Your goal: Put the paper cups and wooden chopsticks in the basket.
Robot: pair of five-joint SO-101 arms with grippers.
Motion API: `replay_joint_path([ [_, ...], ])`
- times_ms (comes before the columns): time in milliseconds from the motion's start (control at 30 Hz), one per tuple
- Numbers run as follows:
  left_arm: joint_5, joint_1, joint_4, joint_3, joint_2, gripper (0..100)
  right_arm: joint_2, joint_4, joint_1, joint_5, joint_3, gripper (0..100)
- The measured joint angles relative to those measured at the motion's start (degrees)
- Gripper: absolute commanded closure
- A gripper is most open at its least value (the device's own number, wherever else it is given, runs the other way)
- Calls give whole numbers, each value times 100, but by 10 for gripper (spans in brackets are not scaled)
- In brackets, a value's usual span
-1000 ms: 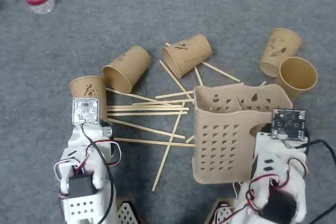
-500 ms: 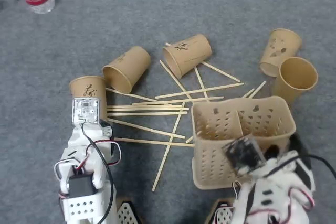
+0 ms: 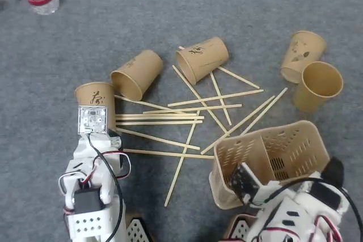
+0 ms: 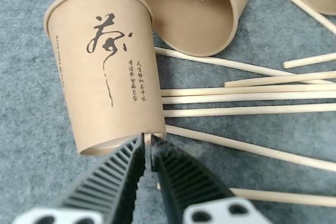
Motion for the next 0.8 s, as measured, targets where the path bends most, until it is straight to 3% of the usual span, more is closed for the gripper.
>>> replay_joint_path([
  [233, 0, 0, 0, 0, 0, 988, 0, 0, 378, 1662, 0, 851],
  [433, 0, 0, 0, 0, 0, 988, 0, 0, 387, 2198, -378, 851],
  [633, 0, 0, 0, 0, 0, 988, 0, 0, 369, 1916, -774, 851],
  [800, 0, 0, 0, 0, 0, 988, 0, 0, -369, 659, -1495, 881],
])
